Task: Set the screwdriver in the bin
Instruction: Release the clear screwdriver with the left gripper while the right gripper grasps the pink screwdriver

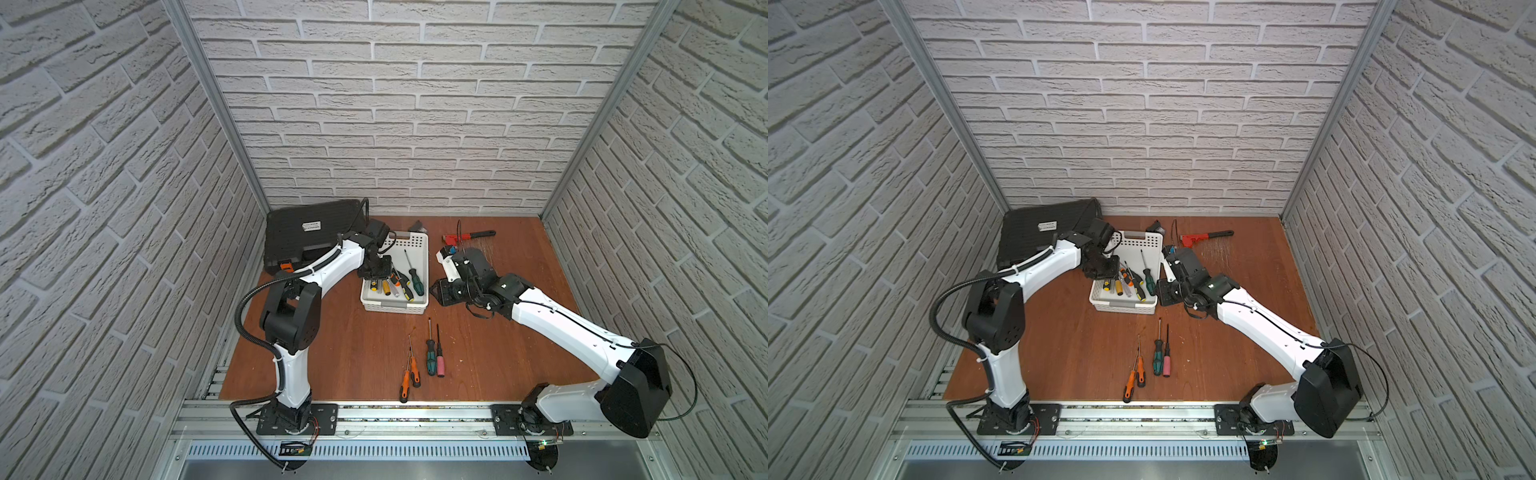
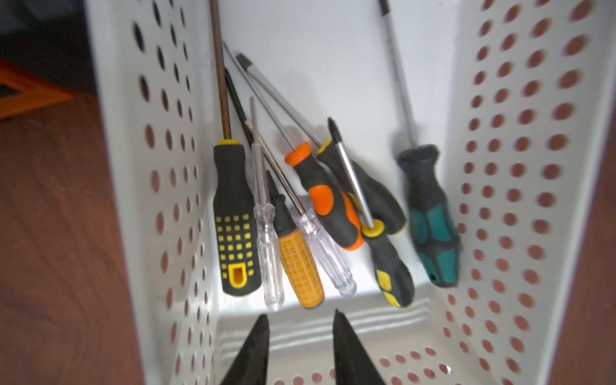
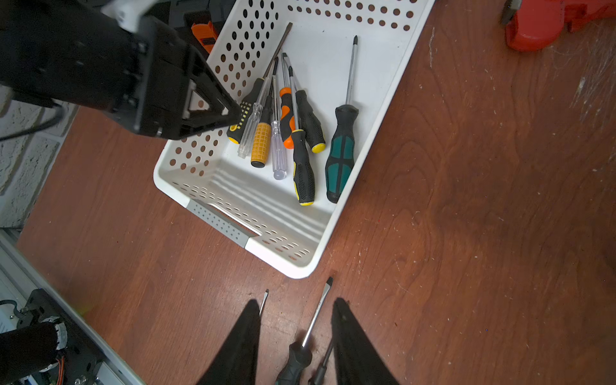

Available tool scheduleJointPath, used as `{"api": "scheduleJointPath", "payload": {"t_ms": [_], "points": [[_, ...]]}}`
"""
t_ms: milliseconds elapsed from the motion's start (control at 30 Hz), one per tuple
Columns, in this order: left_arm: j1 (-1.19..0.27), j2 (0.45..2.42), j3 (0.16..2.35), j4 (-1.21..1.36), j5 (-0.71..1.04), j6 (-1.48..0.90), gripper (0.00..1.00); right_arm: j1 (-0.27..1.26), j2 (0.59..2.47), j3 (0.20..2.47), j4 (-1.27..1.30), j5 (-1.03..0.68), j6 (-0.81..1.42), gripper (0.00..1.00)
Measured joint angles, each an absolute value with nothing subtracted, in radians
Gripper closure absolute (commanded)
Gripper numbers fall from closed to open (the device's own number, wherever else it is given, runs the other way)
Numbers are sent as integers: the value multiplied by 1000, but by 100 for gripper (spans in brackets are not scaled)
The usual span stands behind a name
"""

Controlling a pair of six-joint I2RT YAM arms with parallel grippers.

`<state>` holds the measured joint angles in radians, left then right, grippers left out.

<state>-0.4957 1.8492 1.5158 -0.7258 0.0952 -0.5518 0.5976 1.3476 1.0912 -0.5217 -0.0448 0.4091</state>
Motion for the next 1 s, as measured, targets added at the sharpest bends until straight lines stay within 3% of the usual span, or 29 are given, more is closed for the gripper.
{"api": "scheduleJointPath", "payload": {"t_ms": [167, 400, 600, 1000], "points": [[-540, 1632, 1374, -643, 91, -550, 61, 616, 1258, 986, -525, -13, 474, 60], [-706, 1405, 1098, -540, 68, -569, 57, 746, 1185, 802, -617, 58, 620, 55], [-798, 1278, 948, -501, 2, -622, 54, 916, 1230, 786, -676, 108, 752, 55], [-863, 1151, 810, -479, -109, -678, 53, 944, 1401, 767, -622, 109, 841, 56]]}}
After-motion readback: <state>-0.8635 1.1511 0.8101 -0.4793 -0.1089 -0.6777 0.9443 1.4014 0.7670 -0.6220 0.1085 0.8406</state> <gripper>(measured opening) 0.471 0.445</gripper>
